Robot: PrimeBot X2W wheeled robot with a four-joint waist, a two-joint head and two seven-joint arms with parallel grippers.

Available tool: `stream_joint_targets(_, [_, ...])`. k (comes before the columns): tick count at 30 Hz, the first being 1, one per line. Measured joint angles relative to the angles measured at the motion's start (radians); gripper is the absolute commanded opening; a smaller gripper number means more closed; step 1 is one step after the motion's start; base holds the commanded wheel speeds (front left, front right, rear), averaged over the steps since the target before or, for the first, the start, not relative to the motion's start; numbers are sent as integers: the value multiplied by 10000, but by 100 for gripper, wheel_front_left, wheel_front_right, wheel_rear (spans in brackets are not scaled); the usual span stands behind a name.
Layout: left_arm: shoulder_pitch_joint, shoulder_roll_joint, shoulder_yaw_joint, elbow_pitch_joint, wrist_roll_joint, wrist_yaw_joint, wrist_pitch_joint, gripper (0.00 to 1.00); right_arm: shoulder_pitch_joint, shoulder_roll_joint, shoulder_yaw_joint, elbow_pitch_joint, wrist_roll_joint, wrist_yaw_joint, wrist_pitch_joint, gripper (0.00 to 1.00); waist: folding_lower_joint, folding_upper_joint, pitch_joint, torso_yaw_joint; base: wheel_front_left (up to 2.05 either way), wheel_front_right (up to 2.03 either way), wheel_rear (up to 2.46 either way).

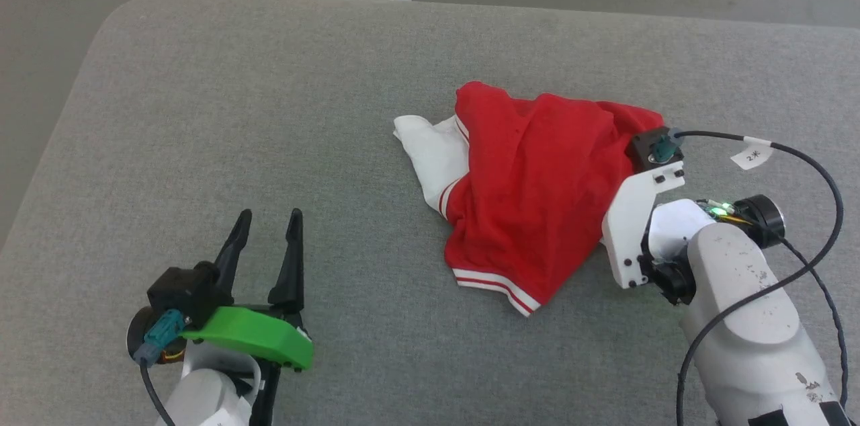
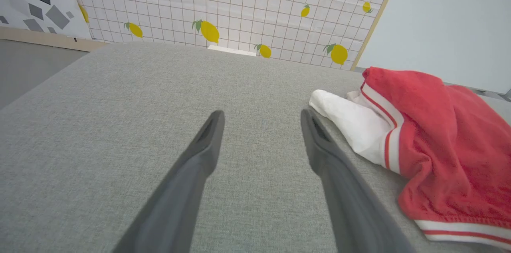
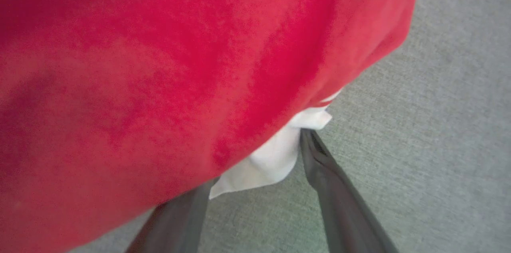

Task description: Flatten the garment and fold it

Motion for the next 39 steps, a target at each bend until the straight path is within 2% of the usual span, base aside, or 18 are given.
stream_joint_targets(1, [0,-15,29,25,21,-8,0,100,1,2,-23,6,40,0,-119,0,0,0,-11,-8,0,0,0])
stream_joint_targets(5, [2,-98,165,127,58,-94,0,100,166,-42,-318,-71,485,2,-844,0,0,0,-168,-102,0,0,0])
stream_joint_targets(10, [45,-221,261,192,127,-125,0,100,710,-583,-1703,-1145,942,2,-1682,0,0,0,-471,-278,0,0,0])
stream_joint_targets(12, [103,-222,347,209,127,-125,0,100,1040,-903,-2334,-1628,894,2,-1632,0,0,0,-591,-379,0,0,0])
stream_joint_targets(16, [209,-236,430,274,125,-128,0,100,2203,-1329,-3883,-2343,529,2,-872,0,0,0,-844,-603,0,0,0])
stream_joint_targets(21, [269,-249,454,360,119,-174,0,100,3453,-1016,-5127,-2905,163,0,-182,0,0,0,-1048,-840,0,0,0])
stream_joint_targets(22, [271,-249,456,378,115,-178,0,100,3525,-917,-5145,-3033,176,0,-272,100,0,0,-1064,-875,0,0,0])
stream_joint_targets(26, [319,-265,458,403,69,-171,13,100,3528,-380,-5150,-3898,729,2,-1126,100,0,0,-1145,-1014,0,0,0])
stream_joint_targets(32, [250,-525,546,397,-366,-54,460,100,3654,15,-5455,-5668,1762,2,-2579,100,0,0,-1308,-1156,0,0,0])
stream_joint_targets(35, [-248,-608,410,529,-408,100,1074,100,4067,52,-5538,-6240,2104,0,-3074,100,0,0,-1345,-1262,0,0,0])
stream_joint_targets(39, [-1754,-844,148,1120,-554,132,2255,100,4620,79,-5298,-6399,2757,0,-3419,100,0,0,-1312,-1511,0,0,0])
